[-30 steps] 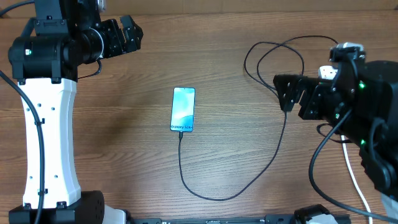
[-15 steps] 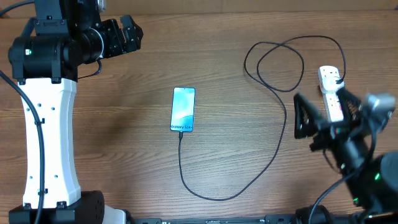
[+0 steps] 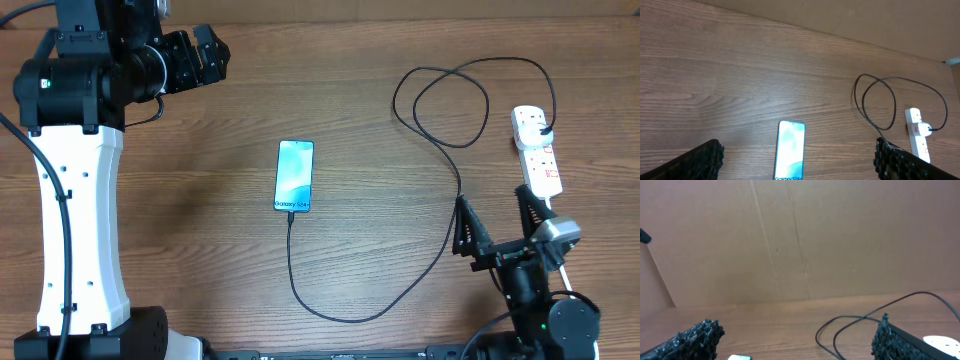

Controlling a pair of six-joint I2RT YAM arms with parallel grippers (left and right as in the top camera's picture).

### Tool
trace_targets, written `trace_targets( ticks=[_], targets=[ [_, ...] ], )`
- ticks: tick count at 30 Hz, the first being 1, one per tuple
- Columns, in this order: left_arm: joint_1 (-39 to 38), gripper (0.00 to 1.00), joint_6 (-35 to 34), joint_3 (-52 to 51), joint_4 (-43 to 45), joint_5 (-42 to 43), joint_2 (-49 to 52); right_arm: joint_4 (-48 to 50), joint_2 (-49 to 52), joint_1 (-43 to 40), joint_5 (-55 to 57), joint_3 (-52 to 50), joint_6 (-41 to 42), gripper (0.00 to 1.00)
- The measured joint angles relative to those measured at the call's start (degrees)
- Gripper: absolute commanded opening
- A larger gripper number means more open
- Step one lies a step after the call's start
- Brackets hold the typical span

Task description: Plug charger to phone and switch on socket

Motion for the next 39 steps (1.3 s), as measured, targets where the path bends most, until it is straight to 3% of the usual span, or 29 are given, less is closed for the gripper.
trace_targets(
  ticks=[11,15,39],
  targets=[
    [0.0,1.0,0.0,0.0,0.0,0.0,0.0,10.1,-3.5,0.0,0.0,-15.5,0.0,1.0],
    [0.0,0.99,0.0,0.0,0.0,0.0,0.0,4.6,-3.5,0.0,-0.1,-15.7,0.1,1.0],
    [0.0,0.99,0.0,0.0,0.0,0.0,0.0,4.7,-3.5,0.0,-0.1,-15.7,0.0,1.0]
  ],
)
